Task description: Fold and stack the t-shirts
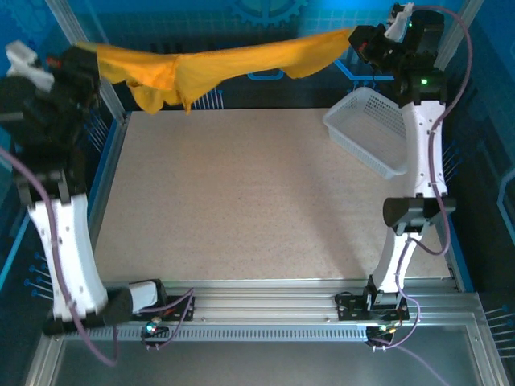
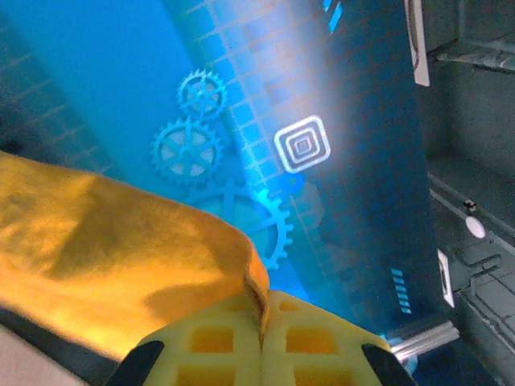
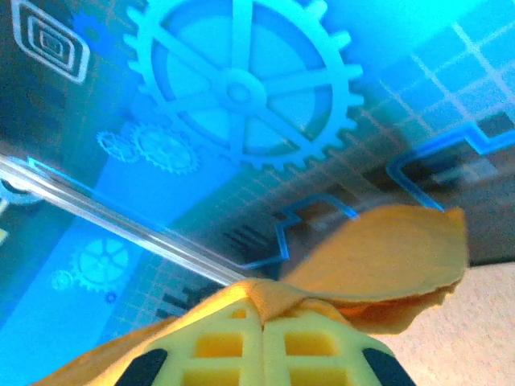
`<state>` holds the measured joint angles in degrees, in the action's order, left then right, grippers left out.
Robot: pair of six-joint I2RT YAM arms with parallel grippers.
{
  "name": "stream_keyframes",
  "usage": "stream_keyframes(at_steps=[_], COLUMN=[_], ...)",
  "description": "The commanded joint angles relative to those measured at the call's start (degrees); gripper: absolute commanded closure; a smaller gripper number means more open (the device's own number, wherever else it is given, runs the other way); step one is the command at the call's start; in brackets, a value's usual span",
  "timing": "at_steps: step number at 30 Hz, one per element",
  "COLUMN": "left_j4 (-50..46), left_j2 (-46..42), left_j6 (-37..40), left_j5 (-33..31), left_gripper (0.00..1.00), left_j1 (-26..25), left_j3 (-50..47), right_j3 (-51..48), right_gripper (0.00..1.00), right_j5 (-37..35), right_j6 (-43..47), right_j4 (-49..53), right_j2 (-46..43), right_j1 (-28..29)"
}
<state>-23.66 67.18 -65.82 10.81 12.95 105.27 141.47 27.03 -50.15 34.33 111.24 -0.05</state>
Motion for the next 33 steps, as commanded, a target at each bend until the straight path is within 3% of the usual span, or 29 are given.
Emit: stream_keyframes(at_steps=[1,4,7,8,10,12,21,24,27,33], left_j4=[-5.38,-10.81,-12.51,-12.45,-13.2,-15.87,-10.25,-5.14,-2.79,0.96], left_j2=[-7.3,-16.96,-25.57,-27.26,-28.54,-27.08,-9.64,-2.56,6.59,21.84], left_j6=[-3.1,-4.56,-8.98,-10.08,-9.82,-6.52,0.77,1.77,3.36,3.25], left_j5=[-0.31,-1.29,-2.11,-2.02,-1.53,-2.55,-4.95,-5.25,-6.02,-6.01], left_gripper=[1.0,1.0,0.8,0.72,0.52,0.48,0.61,0.69,0.71,0.74], left_j1=[-1.47,-4.28,-6.69,-7.08,-7.33,-7.33,-7.5,-7.5,-7.5,-7.54], left_j3=[-15.63,-31.7,-47.08,-50.91,-56.1,-57.12,-57.46,-57.56,-55.53,-53.2], right_j3=[-17.18,-39.92,-57.44,-61.08,-67.19,-68.81,-61.66,-59.72,-55.42,-50.78], right_gripper=[1.0,1.0,1.0,0.93,0.65,0.55,0.57,0.62,0.69,0.73], right_j5=[-0.96,-6.91,-12.77,-15.03,-19.83,-23.04,-30.54,-28.76,-26.24,-23.56], right_j6=[5.07,5.55,4.96,4.84,4.18,5.37,11.86,12.94,13.29,9.0], right_j4=[2.47,-0.42,-0.6,-0.08,3.18,5.0,6.39,3.91,4.05,8.71], right_j2=[-11.61,-22.39,-28.25,-29.04,-28.71,-27.24,-16.63,-10.55,-2.99,6.28], right_j1=[0.98,1.41,1.7,2.04,2.56,3.44,13.8,15.86,16.75,17.22])
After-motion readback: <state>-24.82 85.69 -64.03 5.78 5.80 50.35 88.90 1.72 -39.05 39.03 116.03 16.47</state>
